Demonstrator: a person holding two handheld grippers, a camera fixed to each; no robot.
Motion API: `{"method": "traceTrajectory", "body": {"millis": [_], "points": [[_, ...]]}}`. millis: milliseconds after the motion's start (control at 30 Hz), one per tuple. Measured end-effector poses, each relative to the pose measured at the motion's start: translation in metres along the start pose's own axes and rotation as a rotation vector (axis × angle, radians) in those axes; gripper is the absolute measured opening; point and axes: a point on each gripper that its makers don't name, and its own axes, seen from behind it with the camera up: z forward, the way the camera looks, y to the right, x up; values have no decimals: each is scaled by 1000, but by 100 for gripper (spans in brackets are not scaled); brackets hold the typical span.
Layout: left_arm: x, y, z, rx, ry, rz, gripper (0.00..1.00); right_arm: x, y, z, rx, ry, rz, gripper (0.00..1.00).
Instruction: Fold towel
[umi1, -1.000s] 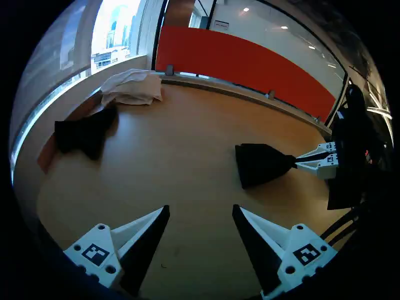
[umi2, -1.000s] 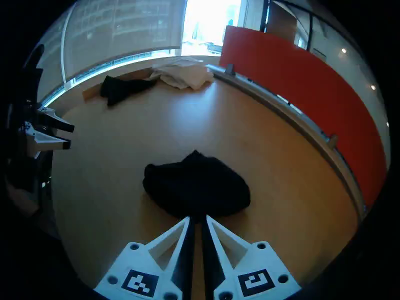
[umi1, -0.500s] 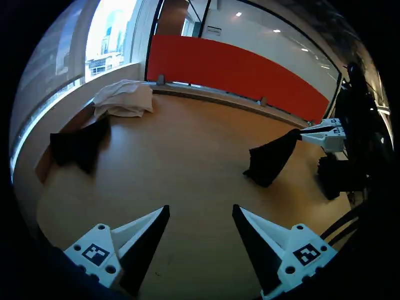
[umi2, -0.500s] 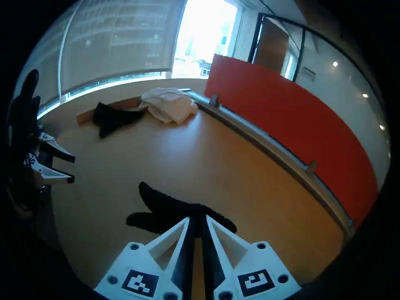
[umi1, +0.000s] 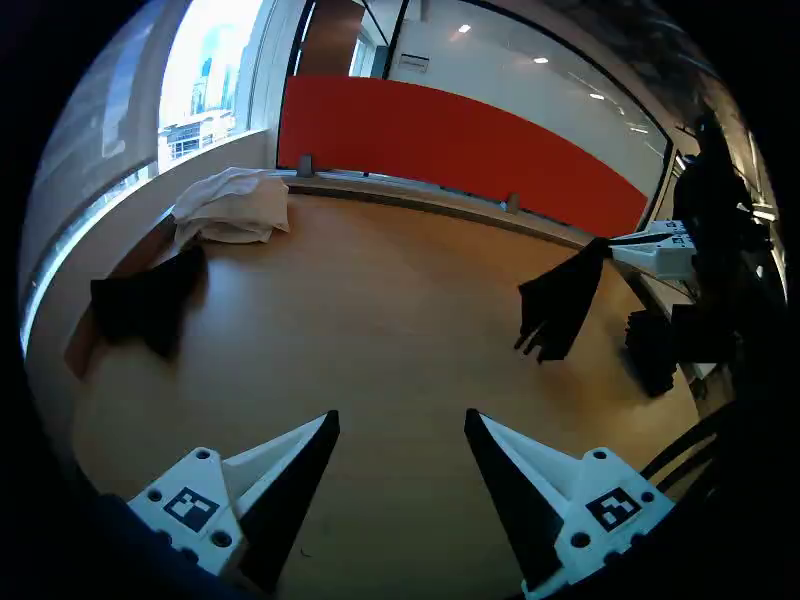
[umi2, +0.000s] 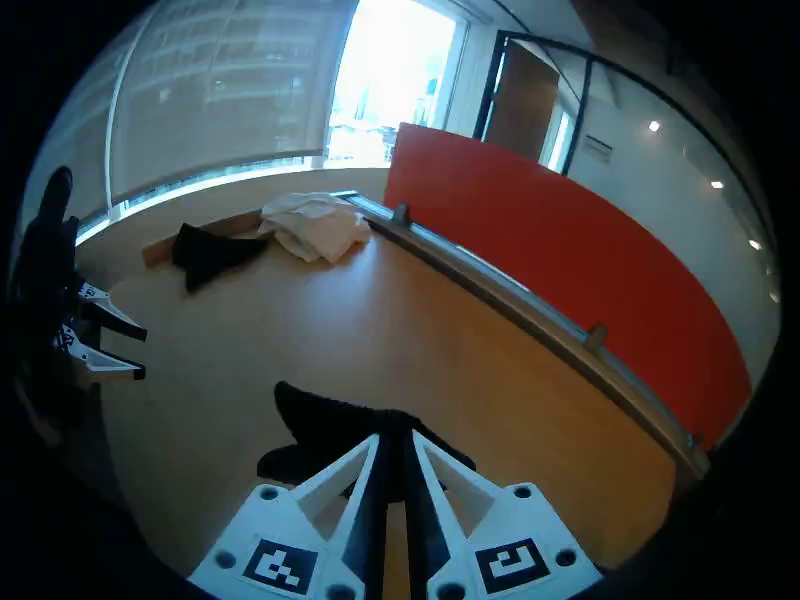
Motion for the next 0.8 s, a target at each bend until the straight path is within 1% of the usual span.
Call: {"method": "traceTrajectory", "body": {"millis": [200,367,667,800], "points": [[4,5,1,-8,2,4,93,0,24,-11,-24,4,13,8],[6,9,2,-11,3,10,93,-3,51,-22,-51,4,31,8],[6,16,2,-11,-1,16,93,-21,98,-42,-103,-18,38,8],[6,18,3,-5,-3,18,93,-30,119,-50,-122,-29,51,8]]}}
